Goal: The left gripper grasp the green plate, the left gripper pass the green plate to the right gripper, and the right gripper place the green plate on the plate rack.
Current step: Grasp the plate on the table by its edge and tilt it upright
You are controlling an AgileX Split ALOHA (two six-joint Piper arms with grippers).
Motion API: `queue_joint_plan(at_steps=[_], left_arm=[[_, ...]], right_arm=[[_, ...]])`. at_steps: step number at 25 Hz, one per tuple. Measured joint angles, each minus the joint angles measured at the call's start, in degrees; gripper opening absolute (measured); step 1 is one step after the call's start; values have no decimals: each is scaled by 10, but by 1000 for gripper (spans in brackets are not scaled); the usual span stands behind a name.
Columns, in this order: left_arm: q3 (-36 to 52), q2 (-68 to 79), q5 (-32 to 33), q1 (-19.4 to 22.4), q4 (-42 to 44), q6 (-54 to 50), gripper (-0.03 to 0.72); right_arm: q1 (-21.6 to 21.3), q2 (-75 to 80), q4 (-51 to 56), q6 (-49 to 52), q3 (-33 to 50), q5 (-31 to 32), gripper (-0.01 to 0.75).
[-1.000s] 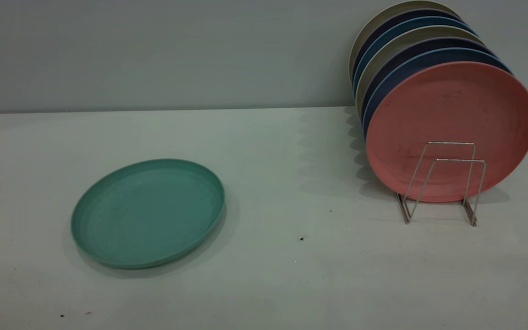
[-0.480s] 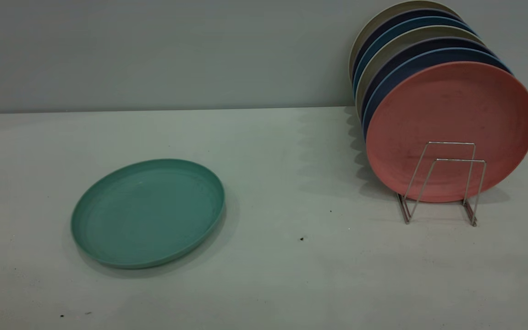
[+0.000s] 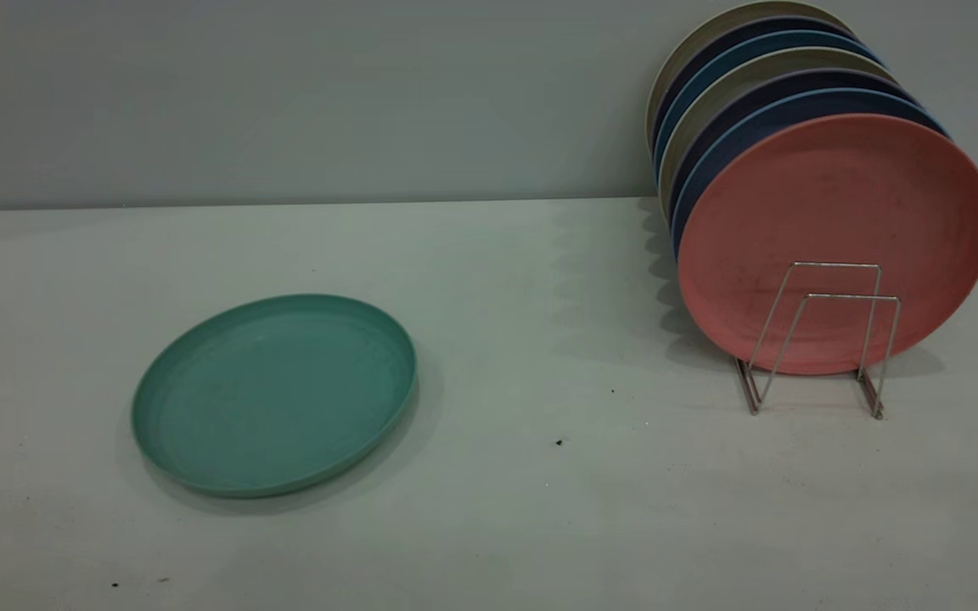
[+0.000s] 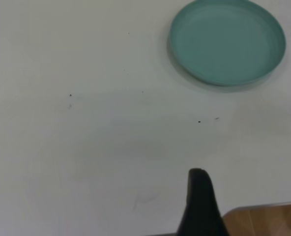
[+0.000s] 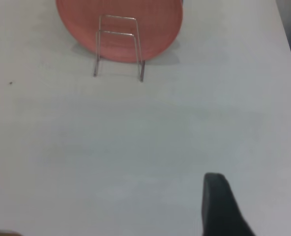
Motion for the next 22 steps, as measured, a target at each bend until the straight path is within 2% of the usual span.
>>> queue_joint_plan(at_steps=[10,16,22], left_arm=[[-1,0,-5,0,-1,2,536],[-10,51,-85,0,-3,-14,529],[-15,247,-148,0,7,-22,526]], right_arm=[[0,5,1,-18,-6,-6,388],[0,85,11,-21,-13,-78,388],[0,188,60,-36,-13,-154,388]])
